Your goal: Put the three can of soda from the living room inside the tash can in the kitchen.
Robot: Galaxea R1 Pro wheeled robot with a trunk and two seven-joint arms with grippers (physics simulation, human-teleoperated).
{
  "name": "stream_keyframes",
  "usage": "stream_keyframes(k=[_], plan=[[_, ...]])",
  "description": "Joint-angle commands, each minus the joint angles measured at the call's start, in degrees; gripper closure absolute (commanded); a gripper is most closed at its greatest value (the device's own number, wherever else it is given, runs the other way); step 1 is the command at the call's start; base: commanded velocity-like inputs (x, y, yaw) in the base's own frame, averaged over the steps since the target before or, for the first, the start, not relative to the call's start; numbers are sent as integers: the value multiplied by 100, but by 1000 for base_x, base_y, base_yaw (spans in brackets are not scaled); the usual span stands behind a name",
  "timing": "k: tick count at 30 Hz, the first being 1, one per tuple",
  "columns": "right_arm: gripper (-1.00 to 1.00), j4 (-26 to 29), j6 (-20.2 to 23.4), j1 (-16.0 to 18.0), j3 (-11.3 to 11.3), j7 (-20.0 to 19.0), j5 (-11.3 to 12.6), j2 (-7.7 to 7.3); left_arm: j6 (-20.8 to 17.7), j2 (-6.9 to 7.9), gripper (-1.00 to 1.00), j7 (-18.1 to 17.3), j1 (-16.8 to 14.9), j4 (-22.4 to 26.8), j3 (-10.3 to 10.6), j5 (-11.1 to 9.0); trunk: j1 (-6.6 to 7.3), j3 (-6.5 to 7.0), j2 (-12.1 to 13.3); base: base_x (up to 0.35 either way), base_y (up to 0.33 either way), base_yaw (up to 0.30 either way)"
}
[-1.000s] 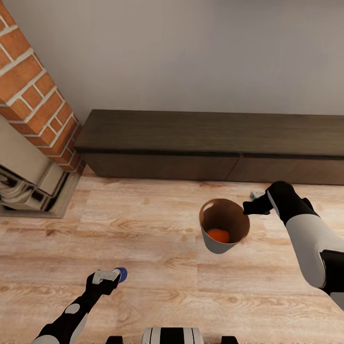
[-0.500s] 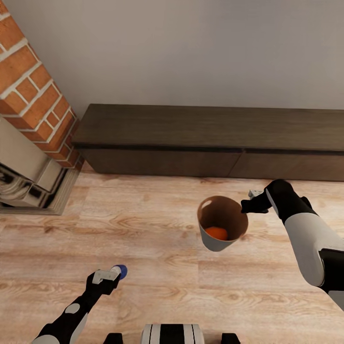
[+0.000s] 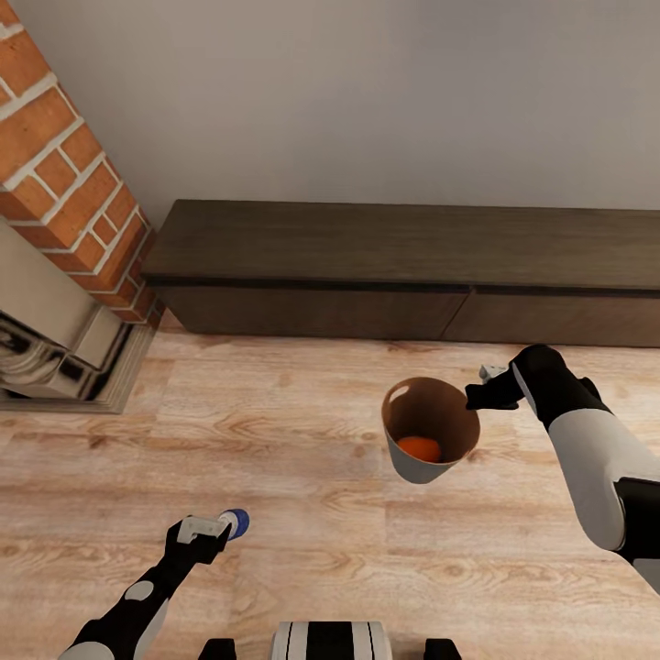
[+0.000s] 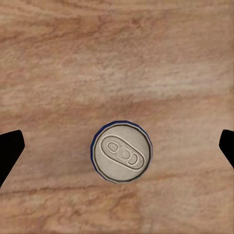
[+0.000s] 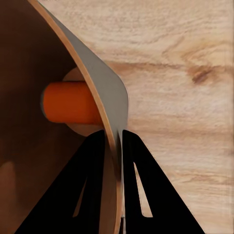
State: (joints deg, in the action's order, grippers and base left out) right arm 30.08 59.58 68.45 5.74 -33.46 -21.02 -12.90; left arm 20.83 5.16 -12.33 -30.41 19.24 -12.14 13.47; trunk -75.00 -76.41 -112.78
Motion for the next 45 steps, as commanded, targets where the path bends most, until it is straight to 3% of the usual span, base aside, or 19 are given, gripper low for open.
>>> stream_keyframes(k=[1, 8, 29, 42, 45], plan=[[100, -2, 42, 1, 8, -29, 144, 3, 0, -2, -100, 1, 0, 0, -3, -1, 0, 0, 0, 0, 2, 0], [100, 3, 42, -6, 43, -33, 158, -9, -7, -6, -100, 3, 0, -7, -7, -1, -131, -107, -241, 0, 0, 0], [100, 7, 42, -16, 3, -37, 132, -9, -9, -6, -100, 3, 0, 1, 3, 7, -131, -162, -241, 63, 0, 0], [100, 15, 42, -25, -2, -37, 149, 5, -9, -6, -100, 2, 0, -3, 5, 7, -417, -434, -762, 1, 0, 0], [100, 16, 42, -25, -2, -37, 150, 0, -9, -6, -100, -1, 0, 0, 6, 7, -417, -458, -762, 0, 0, 0]])
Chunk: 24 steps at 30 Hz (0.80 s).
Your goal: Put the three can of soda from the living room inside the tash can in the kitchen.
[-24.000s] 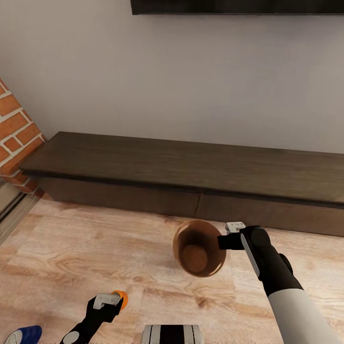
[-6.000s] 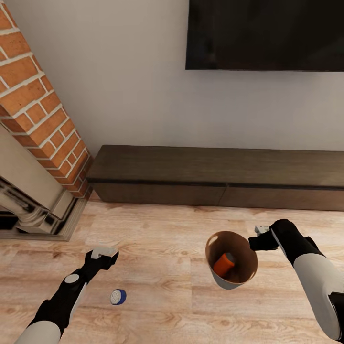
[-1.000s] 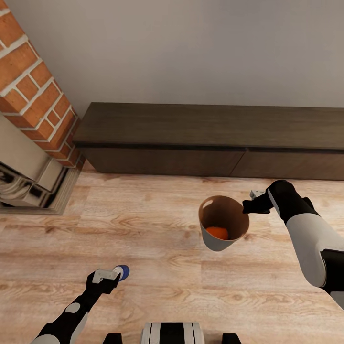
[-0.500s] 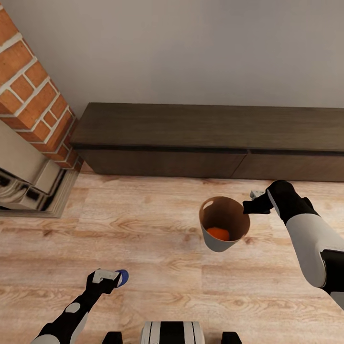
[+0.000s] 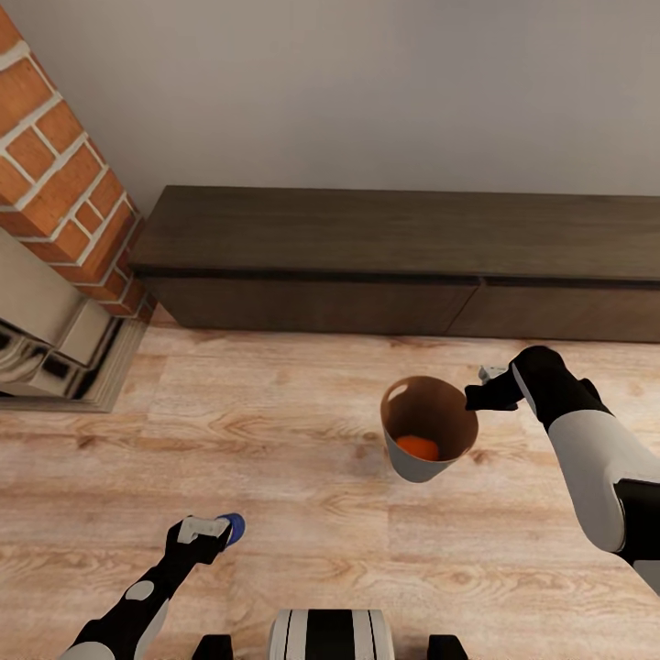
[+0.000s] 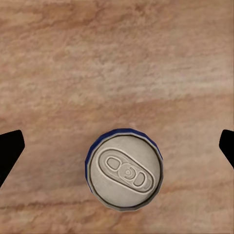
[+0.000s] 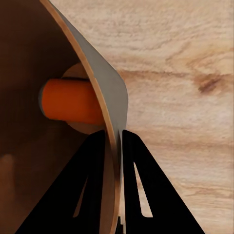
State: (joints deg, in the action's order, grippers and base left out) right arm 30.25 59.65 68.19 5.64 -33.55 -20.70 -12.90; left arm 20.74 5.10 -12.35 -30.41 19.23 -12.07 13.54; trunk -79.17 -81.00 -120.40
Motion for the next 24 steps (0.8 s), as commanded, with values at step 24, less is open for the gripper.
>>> stream_keyframes(k=[24], plan=[[100, 7, 35, 2, 16, -28, 113, 5, 0, 0, -100, 2, 0, 0, -1, 0, -219, -305, -401, 0, 0, 0]])
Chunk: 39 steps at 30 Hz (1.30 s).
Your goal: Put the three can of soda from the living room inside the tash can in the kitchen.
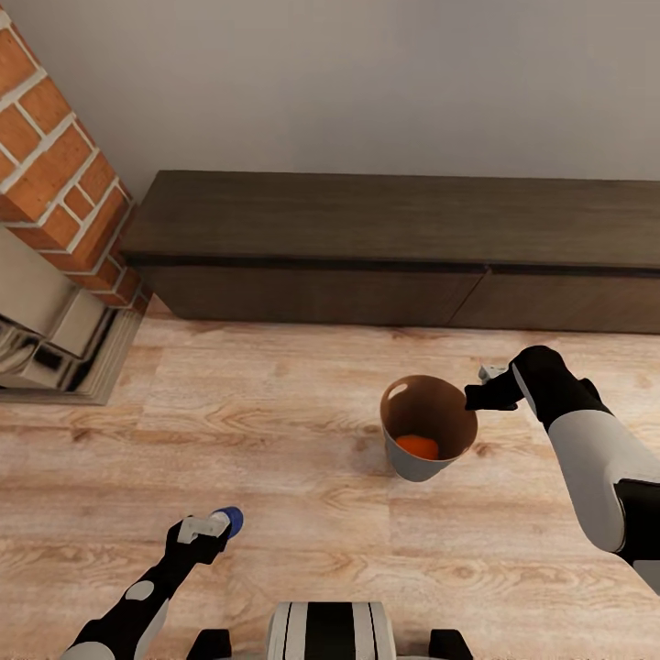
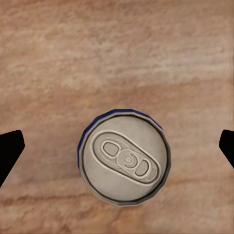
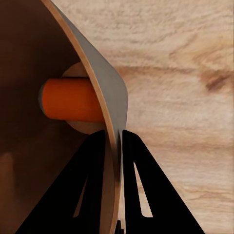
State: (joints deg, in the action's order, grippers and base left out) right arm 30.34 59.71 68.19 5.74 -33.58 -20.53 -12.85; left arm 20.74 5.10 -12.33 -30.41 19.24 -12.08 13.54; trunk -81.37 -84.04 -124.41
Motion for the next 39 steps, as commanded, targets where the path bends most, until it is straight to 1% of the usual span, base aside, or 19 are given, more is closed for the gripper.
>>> stream_keyframes(k=[1, 11, 17, 19, 24, 30, 35, 39], plan=[[100, -2, 29, 2, 6, -25, 95, 1, 0, 0, -100, 1, 0, 0, -1, 0, 1, -8, 0, 0, 0, 0], [100, -2, 29, 2, 16, -26, 105, -9, 0, 0, -100, 1, 0, 1, -2, 0, 1, -39, 0, 0, 0, 0], [100, 6, 29, 2, 28, -26, 108, 0, 0, 0, -100, -5, 0, -2, 3, 0, -131, -159, -241, 0, 0, 0], [100, 63, 29, 2, 30, -26, 109, -2, 0, 0, -100, -5, 0, -2, 4, 0, -131, -172, -241, 0, 0, 0], [100, 381, 29, -6, 55, -26, 116, -3, 0, 0, -100, -6, 0, 1, 4, 0, -131, -213, -241, 0, 0, 0], [100, 1139, 29, -9, 77, -34, 120, 7, 0, 0, -100, -6, 0, 1, 4, 0, -131, -231, -241, 0, 0, 0], [100, 1300, 29, -15, 84, -34, 127, 20, 0, 0, -100, -4, 0, -2, 6, 0, -131, -233, -241, 17, 0, 0], [100, 1317, 29, -15, 79, -35, 127, 21, 0, 0, -100, -6, 0, -13, 5, 0, -131, -233, -241, 193, 0, 0]])
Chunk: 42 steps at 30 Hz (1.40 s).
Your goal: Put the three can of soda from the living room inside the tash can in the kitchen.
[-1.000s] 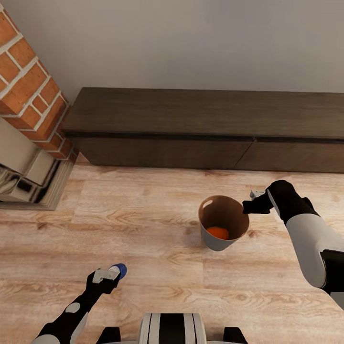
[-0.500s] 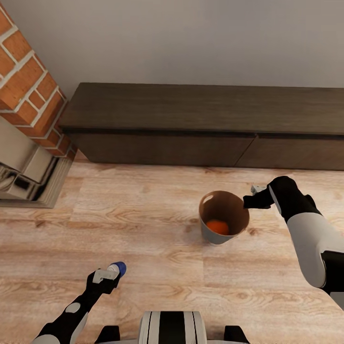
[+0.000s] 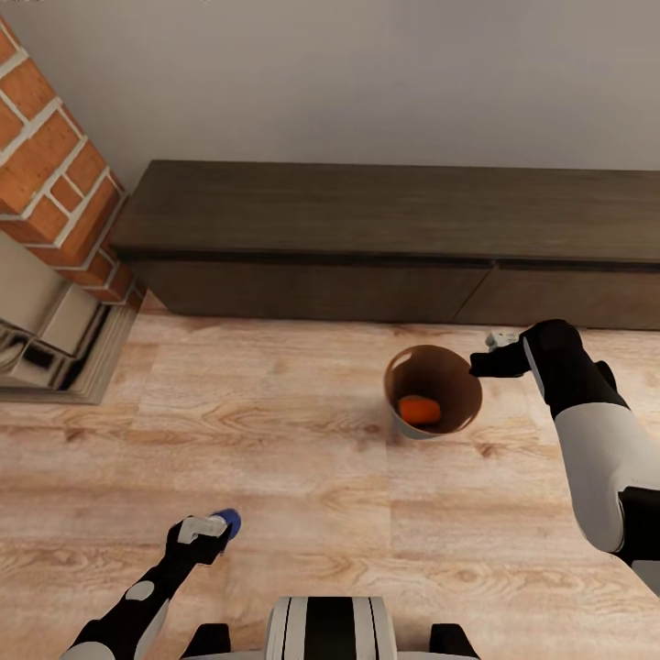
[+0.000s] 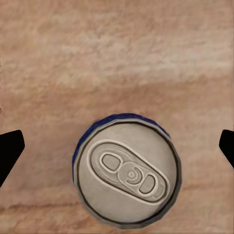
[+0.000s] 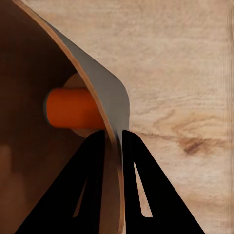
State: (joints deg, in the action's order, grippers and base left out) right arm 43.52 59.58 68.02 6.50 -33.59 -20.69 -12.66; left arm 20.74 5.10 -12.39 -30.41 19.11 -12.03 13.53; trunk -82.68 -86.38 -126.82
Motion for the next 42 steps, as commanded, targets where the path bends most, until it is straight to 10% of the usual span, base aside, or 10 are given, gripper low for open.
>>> stream_keyframes(k=[1, 42], plan=[[100, 2, 42, -2, 2, -33, 142, -3, 0, 0, -100, 2, 0, 0, 0, 0, 0, 0, 0, 212, 0, 0], [100, -1, 42, -8, -24, -42, 118, 14, -17, 0, -100, -9, 0, 2, -10, 2, -263, -215, -481, -8, 0, 0]])
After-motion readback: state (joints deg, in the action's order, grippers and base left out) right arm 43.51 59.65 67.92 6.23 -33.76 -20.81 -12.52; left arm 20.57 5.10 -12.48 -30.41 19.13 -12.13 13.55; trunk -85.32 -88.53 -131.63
